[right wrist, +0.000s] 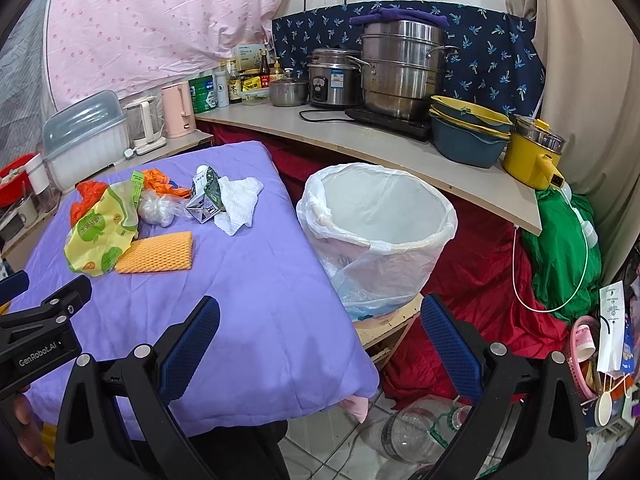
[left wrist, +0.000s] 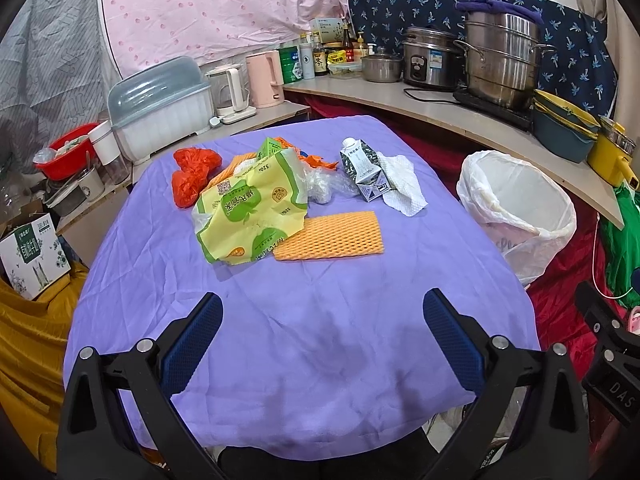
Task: Collect trash
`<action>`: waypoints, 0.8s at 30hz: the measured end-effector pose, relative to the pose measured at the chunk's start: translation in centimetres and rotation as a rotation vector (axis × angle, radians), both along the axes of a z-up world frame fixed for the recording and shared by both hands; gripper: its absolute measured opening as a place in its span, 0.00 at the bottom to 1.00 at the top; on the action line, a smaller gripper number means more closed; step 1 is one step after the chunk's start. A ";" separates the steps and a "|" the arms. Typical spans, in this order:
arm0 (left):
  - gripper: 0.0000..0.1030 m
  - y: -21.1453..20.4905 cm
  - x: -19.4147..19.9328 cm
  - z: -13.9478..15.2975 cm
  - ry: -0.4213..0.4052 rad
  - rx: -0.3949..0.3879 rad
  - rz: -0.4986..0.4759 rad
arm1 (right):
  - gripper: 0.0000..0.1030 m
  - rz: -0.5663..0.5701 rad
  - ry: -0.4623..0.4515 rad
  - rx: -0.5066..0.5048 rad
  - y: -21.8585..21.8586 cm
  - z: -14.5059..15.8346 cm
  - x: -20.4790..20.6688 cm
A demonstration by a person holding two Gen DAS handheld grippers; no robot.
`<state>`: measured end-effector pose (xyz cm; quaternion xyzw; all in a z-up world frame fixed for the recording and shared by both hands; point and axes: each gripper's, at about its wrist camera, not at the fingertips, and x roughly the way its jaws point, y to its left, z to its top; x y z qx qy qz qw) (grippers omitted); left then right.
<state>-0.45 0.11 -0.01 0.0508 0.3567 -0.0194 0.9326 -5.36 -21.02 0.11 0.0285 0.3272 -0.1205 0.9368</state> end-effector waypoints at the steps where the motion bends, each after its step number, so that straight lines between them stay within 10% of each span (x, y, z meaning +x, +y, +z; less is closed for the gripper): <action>1: 0.93 0.0 0.0 0.0 0.001 0.000 0.000 | 0.93 -0.001 0.000 0.000 0.0 0.0 0.0; 24: 0.93 0.0 -0.1 0.1 0.004 -0.005 -0.001 | 0.93 -0.003 -0.001 0.005 0.4 0.1 0.0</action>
